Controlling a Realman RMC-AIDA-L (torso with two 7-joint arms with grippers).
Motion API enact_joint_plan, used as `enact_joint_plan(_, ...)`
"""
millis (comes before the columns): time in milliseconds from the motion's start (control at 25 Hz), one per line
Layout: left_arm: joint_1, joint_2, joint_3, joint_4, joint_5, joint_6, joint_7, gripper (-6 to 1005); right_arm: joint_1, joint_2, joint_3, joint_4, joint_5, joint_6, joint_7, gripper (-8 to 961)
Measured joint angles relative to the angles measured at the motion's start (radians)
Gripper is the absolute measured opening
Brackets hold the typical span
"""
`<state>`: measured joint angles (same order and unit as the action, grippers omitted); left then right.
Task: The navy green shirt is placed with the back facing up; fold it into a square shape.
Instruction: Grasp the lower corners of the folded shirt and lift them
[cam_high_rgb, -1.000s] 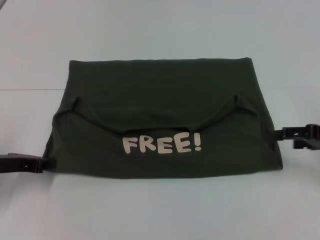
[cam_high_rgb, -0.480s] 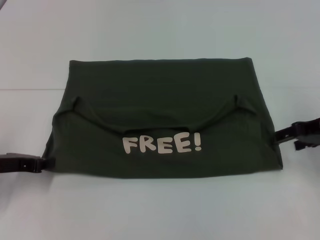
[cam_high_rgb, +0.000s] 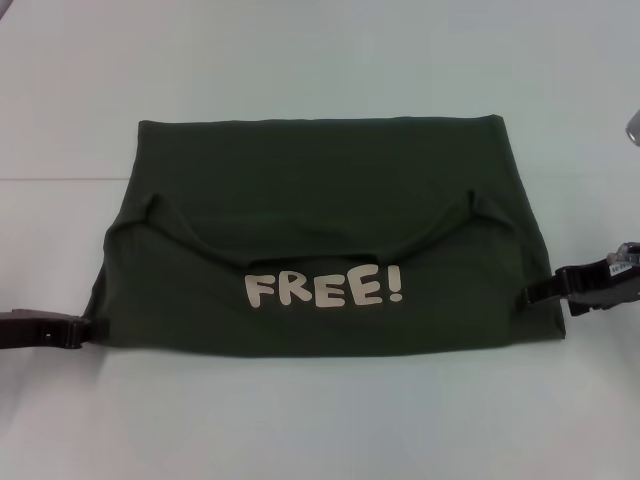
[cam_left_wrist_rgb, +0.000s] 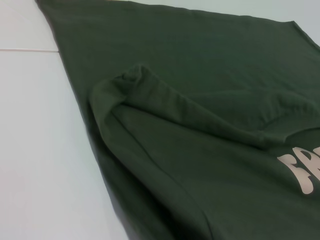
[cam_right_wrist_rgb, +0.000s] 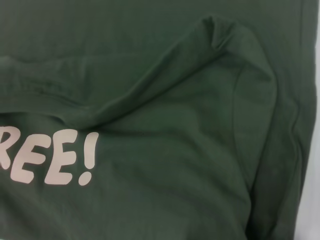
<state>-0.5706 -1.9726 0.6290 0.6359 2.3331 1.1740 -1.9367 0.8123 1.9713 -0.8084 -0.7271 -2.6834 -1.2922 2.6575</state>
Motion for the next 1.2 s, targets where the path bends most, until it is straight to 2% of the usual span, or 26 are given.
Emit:
enact_joint_plan(240, 0.000, -0.002, 0.000, 0.001, 0.000, 0.000, 0.001, 33, -0.009, 0.021, 0.004, 0.002, 0.018, 0.015, -0.006, 883)
enact_joint_plan(1200, 0.002, -0.005, 0.000, 0.001, 0.000, 0.001, 0.001, 33, -0.032, 0.028, 0.006, 0.041, 0.098, 0.069, -0.068, 884)
